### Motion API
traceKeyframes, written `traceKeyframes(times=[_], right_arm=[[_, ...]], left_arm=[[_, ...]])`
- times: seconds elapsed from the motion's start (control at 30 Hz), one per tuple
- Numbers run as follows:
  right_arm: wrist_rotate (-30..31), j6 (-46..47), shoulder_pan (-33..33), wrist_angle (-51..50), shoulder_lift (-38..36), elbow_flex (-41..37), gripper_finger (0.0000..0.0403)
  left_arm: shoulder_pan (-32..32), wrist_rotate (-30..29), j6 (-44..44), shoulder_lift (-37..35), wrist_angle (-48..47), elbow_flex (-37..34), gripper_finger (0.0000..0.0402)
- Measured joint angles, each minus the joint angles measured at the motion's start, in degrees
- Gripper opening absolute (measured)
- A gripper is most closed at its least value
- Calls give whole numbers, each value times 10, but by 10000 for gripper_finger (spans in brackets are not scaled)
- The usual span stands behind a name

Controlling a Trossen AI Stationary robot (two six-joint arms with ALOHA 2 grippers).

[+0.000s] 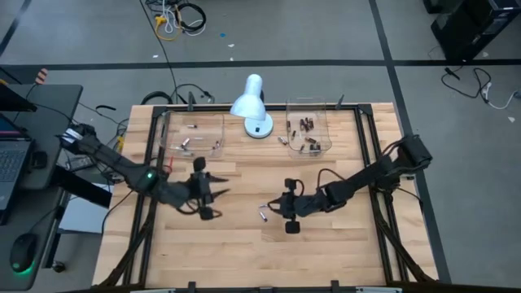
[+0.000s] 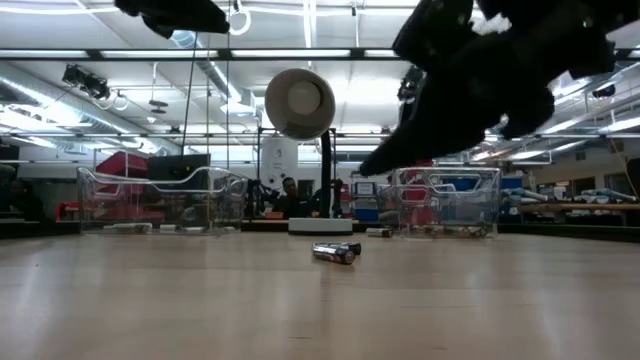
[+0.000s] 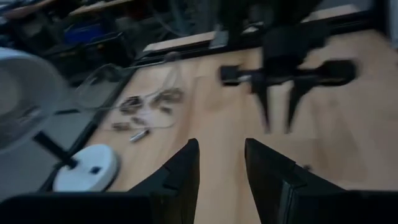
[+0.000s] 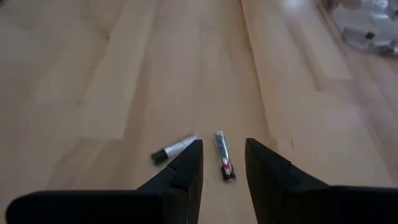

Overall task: Sort batteries
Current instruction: Put the silver battery in the transparent bin

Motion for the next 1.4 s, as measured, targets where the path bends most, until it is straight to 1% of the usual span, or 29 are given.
traceKeyframes(times=[0.1,0.23,0.4,0.6,0.83,0.9,1.1,1.23,1.4], right_arm=[[5,3,2,19,28,0,110],[6,13,2,48,64,0,120],[27,15,0,52,87,0,133],[30,15,-20,58,102,1,143],[-7,15,-47,91,144,5,140],[-11,16,-49,94,154,9,135],[-18,12,-50,97,154,9,109],[-36,12,-57,106,156,9,77],[-47,23,-66,112,157,9,23]], left_arm=[[-28,-8,1,-1,26,-13,127],[-45,-26,-5,0,32,-30,127],[-48,-26,-19,0,55,-57,127],[-48,-26,-16,0,112,-93,127],[-46,-26,15,0,219,-143,127],[-46,-28,17,0,238,-153,127],[-45,-28,15,-1,279,-180,127],[-45,-28,14,0,290,-188,127],[-45,-28,13,-1,291,-188,127]])
